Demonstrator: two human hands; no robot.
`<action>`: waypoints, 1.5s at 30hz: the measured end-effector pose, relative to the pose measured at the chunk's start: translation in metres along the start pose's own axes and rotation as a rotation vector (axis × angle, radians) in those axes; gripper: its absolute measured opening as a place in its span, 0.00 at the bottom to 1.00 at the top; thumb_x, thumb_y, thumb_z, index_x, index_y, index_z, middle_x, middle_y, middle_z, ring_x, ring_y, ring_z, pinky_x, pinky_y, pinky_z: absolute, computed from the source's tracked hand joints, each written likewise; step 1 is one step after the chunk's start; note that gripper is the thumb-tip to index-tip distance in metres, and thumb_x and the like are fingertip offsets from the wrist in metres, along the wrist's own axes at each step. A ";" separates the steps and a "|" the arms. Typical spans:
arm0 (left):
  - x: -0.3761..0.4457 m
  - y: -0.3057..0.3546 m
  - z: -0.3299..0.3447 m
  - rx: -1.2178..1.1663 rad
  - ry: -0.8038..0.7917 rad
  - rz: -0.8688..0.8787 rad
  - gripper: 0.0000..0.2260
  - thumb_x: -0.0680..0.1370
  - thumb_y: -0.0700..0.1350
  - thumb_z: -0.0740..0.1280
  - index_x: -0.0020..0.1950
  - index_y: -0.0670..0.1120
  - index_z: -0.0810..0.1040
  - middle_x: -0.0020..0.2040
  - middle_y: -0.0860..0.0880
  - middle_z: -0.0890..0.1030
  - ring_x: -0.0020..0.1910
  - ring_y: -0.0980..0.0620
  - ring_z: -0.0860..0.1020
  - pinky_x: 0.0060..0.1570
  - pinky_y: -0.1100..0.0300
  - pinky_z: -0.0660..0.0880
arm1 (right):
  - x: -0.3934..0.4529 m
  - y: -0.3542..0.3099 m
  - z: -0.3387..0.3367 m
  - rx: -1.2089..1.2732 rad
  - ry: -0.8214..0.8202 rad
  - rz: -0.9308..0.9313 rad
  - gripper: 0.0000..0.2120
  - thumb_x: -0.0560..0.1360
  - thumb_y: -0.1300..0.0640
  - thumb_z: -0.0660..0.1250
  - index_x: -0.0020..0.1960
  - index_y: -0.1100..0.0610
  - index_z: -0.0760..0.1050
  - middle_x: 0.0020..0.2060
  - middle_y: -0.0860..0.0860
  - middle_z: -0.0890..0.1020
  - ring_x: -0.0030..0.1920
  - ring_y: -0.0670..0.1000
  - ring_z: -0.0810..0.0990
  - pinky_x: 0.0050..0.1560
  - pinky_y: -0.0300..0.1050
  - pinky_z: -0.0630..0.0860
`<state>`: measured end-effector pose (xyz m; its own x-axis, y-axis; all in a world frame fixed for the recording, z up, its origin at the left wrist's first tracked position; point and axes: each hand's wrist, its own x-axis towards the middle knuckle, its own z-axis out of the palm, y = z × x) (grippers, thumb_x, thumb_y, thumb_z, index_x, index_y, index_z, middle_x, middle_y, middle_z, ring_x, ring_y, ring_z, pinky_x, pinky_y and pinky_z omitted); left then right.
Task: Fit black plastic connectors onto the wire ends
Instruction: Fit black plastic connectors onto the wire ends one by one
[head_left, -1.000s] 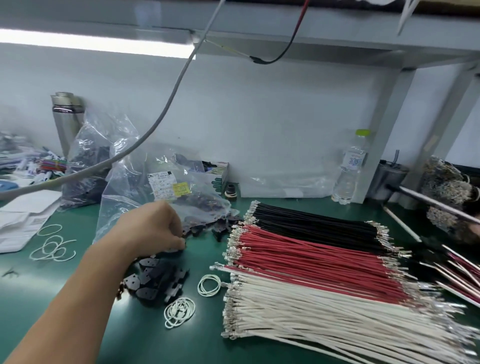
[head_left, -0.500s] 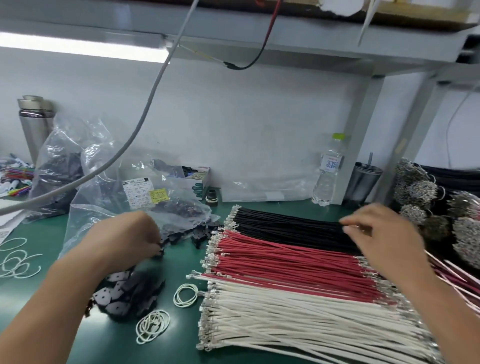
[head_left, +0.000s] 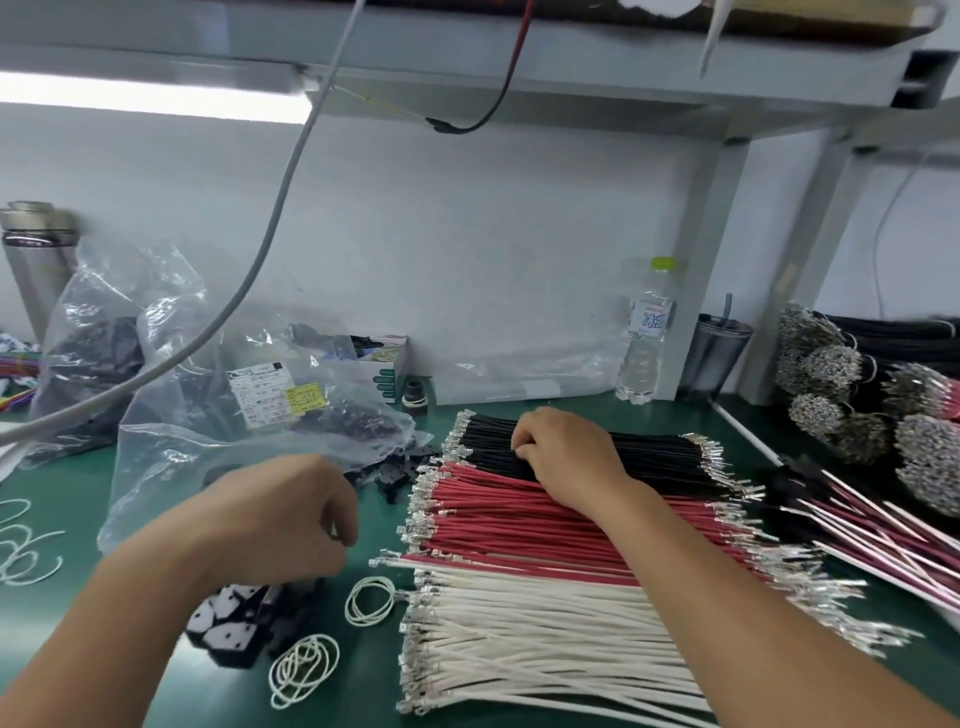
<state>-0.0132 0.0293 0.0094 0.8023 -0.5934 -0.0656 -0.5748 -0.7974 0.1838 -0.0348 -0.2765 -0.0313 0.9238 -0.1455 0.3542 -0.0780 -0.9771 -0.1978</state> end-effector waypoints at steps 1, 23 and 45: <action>0.000 0.005 0.002 -0.005 -0.026 0.022 0.08 0.68 0.50 0.69 0.43 0.62 0.84 0.36 0.73 0.80 0.36 0.68 0.79 0.41 0.65 0.81 | -0.002 0.001 -0.005 0.006 0.025 -0.014 0.05 0.82 0.54 0.63 0.52 0.48 0.78 0.50 0.44 0.80 0.49 0.48 0.80 0.45 0.45 0.72; 0.025 0.055 0.044 -0.696 0.517 0.219 0.14 0.74 0.42 0.78 0.51 0.61 0.85 0.45 0.68 0.84 0.43 0.64 0.82 0.45 0.72 0.75 | -0.094 -0.028 -0.039 0.371 0.385 -0.271 0.07 0.78 0.59 0.71 0.54 0.53 0.84 0.43 0.42 0.75 0.43 0.41 0.75 0.45 0.31 0.70; 0.025 0.061 0.047 -1.035 0.440 0.224 0.12 0.70 0.37 0.80 0.46 0.54 0.89 0.43 0.47 0.85 0.41 0.40 0.81 0.41 0.51 0.81 | -0.094 -0.027 -0.046 0.476 0.291 -0.177 0.05 0.77 0.57 0.72 0.49 0.49 0.85 0.42 0.40 0.77 0.45 0.46 0.78 0.45 0.40 0.75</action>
<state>-0.0360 -0.0391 -0.0275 0.8025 -0.4582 0.3820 -0.4674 -0.0850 0.8799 -0.1370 -0.2436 -0.0171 0.7613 -0.0886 0.6423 0.3073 -0.8231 -0.4777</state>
